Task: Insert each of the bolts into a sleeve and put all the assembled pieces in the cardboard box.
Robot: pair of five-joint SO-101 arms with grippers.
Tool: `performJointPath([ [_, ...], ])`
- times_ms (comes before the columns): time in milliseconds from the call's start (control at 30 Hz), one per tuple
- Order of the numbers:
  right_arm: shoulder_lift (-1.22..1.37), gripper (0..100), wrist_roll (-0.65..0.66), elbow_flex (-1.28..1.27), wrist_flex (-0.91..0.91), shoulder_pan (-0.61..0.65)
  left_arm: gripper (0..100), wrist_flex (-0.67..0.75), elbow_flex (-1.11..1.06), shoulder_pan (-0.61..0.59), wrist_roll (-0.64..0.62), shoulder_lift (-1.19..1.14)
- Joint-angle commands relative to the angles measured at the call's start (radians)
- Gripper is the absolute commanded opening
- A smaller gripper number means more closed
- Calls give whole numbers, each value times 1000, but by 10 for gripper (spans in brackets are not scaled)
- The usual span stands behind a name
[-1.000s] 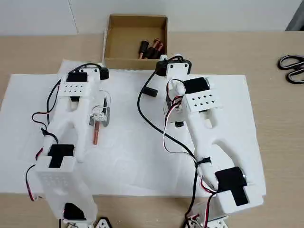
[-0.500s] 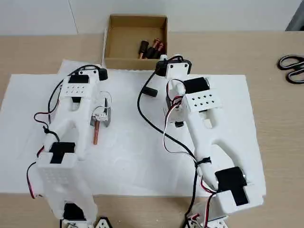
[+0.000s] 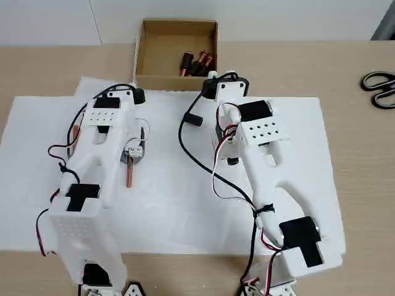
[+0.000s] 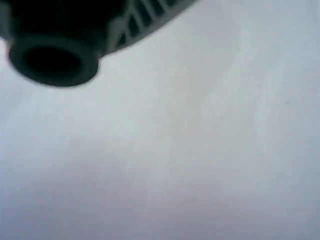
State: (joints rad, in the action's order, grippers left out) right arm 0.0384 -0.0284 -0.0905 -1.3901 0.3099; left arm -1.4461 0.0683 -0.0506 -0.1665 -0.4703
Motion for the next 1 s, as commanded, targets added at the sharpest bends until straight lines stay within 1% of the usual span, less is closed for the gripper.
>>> performJointPath([
  [0,-59,4,12,5,1,-8,6,-52,64,-8,0,11],
  [200,-65,4,12,9,-7,-7,6,-315,278,25,-2,100],
  [333,-76,4,12,25,-54,-2,6,-307,268,37,-6,216],
  [467,-170,4,12,80,-151,-2,6,-305,251,97,-8,367],
  [533,-234,4,11,98,-170,-2,6,-305,251,127,-8,446],
  [700,-407,4,9,97,-180,-2,6,-304,251,175,-95,617],
  [833,-542,4,5,97,-179,-1,6,-290,251,178,-150,700],
  [967,-665,4,3,97,-166,-1,6,-296,245,178,-169,769],
])
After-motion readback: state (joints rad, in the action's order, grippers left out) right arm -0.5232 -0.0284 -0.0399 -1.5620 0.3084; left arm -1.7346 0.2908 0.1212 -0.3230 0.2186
